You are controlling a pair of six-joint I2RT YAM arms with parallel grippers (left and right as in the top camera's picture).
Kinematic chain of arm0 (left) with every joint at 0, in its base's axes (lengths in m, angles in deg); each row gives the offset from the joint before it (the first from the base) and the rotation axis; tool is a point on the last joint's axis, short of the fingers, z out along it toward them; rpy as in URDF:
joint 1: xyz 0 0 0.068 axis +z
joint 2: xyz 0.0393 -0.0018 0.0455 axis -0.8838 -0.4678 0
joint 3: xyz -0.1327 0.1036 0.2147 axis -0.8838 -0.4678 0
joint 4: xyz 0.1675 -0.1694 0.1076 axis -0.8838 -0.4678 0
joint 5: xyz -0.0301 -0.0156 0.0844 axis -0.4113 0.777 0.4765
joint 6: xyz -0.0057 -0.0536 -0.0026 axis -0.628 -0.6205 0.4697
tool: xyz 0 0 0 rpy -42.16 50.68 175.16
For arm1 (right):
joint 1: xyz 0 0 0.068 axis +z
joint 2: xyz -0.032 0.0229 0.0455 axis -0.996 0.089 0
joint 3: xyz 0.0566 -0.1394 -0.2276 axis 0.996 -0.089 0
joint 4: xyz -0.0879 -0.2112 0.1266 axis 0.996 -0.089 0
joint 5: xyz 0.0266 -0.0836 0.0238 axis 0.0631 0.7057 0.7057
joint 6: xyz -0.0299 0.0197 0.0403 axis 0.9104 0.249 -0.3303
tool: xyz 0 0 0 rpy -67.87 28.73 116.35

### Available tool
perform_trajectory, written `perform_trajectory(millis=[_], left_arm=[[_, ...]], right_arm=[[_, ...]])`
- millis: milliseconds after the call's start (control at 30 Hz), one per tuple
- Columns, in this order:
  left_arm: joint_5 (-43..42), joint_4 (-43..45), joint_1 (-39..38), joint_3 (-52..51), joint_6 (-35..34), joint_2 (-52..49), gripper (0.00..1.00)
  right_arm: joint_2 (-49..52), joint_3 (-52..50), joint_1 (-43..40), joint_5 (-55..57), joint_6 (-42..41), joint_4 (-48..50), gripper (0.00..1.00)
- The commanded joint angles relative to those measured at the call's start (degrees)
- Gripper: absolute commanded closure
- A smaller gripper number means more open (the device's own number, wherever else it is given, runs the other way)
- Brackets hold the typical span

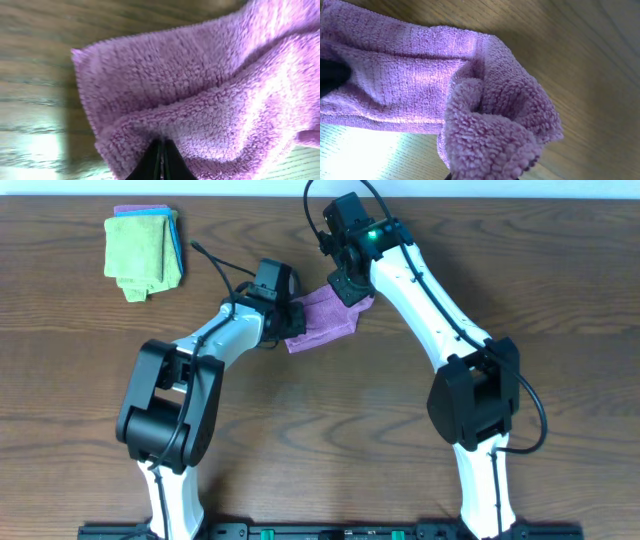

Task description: Fold the cloth

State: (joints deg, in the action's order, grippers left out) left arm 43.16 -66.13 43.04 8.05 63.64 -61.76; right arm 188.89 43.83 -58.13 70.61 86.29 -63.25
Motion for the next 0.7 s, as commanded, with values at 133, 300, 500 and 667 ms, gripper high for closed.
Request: perform_trajectory(millis=[133,300,500,667], left_arm=[[-0.55,-2.05,3.67,0.46,-0.24,17.03,0.95],[2.12,-10.21,8.26,0.46,0.0,30.23,0.94],[7.23,-22.97,19.47,0.44,2.64,46.07,0.94],[4.13,-29.33,26.01,0.44,4.44,57.68,0.94]], right_arm=[[-1.62,0.5,0.17,0.83,0.94,-0.13,0.99],[-1.62,0.39,1.16,0.83,0.96,-0.31,0.99],[-1.62,-2.16,3.93,0.85,0.96,0.44,0.99],[-1.62,-6.4,7.3,2.58,1.01,2.78,0.99]])
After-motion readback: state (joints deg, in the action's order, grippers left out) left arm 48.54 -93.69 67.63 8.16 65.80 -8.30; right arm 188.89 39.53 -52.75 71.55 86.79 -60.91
